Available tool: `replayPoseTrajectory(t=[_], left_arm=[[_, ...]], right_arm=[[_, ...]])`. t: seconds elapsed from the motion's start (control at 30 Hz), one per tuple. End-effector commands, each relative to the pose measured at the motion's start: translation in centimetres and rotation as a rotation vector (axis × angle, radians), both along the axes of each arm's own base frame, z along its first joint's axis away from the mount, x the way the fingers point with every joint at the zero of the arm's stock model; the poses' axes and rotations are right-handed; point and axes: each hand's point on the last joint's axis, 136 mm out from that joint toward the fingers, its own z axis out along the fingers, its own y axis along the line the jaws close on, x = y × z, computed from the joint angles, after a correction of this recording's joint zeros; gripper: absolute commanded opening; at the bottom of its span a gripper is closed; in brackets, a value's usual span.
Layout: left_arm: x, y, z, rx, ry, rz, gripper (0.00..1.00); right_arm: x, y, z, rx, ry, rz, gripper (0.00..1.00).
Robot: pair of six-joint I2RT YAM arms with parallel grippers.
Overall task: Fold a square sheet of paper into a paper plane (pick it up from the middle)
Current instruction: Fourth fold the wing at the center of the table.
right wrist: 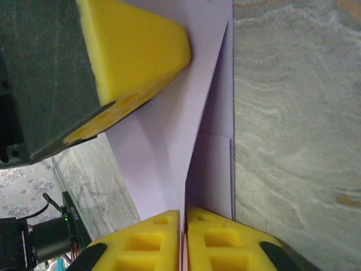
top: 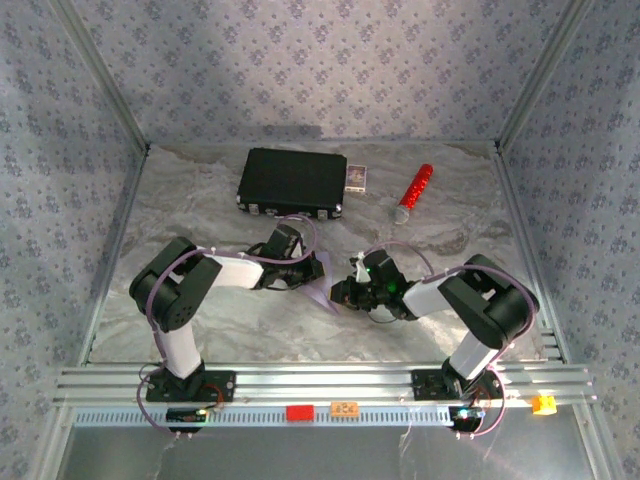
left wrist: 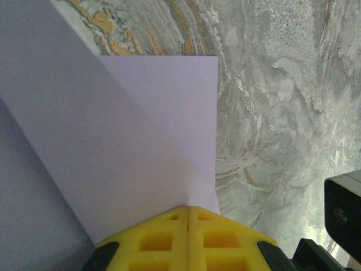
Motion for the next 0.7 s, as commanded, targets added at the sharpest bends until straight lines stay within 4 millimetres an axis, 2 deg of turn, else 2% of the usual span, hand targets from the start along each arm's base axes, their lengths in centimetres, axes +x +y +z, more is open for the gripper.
replayPoseTrajectory(t=[0.0, 0.17, 0.37, 0.53, 0.67], left_arm=[[-1.0, 1.3, -2.4, 0.076, 0.062, -0.001, 0.04], [-1.1, 1.3, -2.4, 0.074, 0.062, -0.001, 0.04], [-1.0, 1.4, -2.5, 0.077, 0.062, 0.002, 0.04], [-1.2, 1.6, -2.7, 0.080, 0.068, 0.005, 0.04], [-1.2, 1.5, -2.7, 0.078, 0.068, 0.005, 0.04]], right_arm=[[-1.9, -1.3, -1.9, -0.086, 0.068, 0.018, 0.15], [-2.7, -1.3, -2.0, -0.079, 0.079, 0.042, 0.15], [-3.9, -1.9, -2.8, -0.094, 0.097, 0.064, 0.08], [-4.6, -2.5, -3.6, -0.111, 0.114, 0.060, 0.09], [-4.4, -2.1, -2.9, -0.092, 0.104, 0.063, 0.13]])
